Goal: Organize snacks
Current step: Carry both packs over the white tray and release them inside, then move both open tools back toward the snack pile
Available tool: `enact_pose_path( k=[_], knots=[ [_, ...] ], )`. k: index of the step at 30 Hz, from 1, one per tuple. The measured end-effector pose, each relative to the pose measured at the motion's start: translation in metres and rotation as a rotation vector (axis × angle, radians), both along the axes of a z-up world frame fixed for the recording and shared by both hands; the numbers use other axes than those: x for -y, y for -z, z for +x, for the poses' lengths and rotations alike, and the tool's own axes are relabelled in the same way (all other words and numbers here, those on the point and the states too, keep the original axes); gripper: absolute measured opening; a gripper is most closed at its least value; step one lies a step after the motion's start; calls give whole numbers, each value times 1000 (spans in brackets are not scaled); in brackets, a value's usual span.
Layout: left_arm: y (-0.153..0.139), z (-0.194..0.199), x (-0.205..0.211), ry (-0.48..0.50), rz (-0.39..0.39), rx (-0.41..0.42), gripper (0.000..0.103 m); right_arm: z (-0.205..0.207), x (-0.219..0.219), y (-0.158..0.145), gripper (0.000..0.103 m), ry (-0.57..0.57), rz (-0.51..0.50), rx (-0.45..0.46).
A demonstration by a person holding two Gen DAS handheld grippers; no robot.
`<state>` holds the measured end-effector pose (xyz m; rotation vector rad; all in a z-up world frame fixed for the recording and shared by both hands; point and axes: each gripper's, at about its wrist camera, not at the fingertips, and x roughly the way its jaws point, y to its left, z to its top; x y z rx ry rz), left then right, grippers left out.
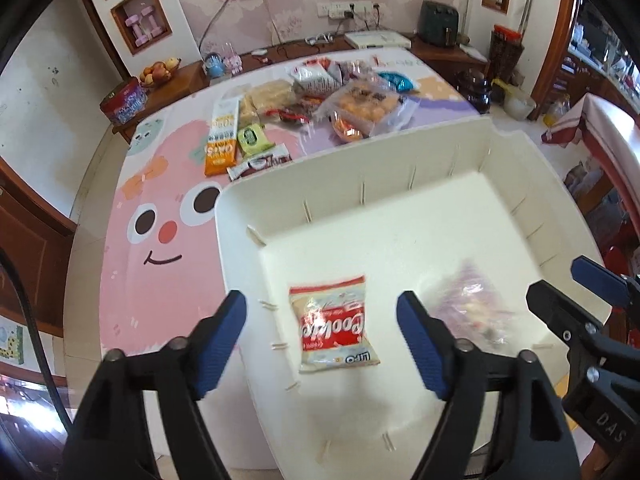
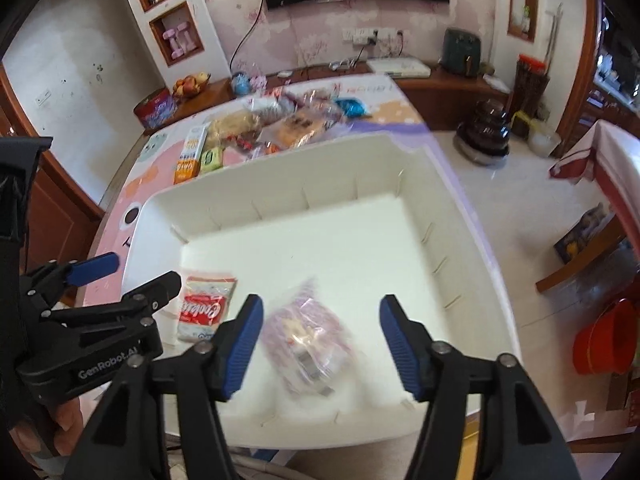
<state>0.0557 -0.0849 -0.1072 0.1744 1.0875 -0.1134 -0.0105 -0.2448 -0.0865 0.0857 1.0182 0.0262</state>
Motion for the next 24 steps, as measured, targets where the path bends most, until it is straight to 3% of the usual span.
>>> enact_pose_path(
  k=[9, 15, 24],
  knots=[
    [-22, -10, 8, 30, 40, 93, 77, -16, 11, -24, 75, 43, -7, 104],
    [-35, -19, 17, 90, 76, 140, 77, -17, 10, -24, 75, 2, 41, 104],
    [-45, -20, 11, 72, 57, 179, 77, -22, 11, -35, 75, -3, 46, 177]
  ],
)
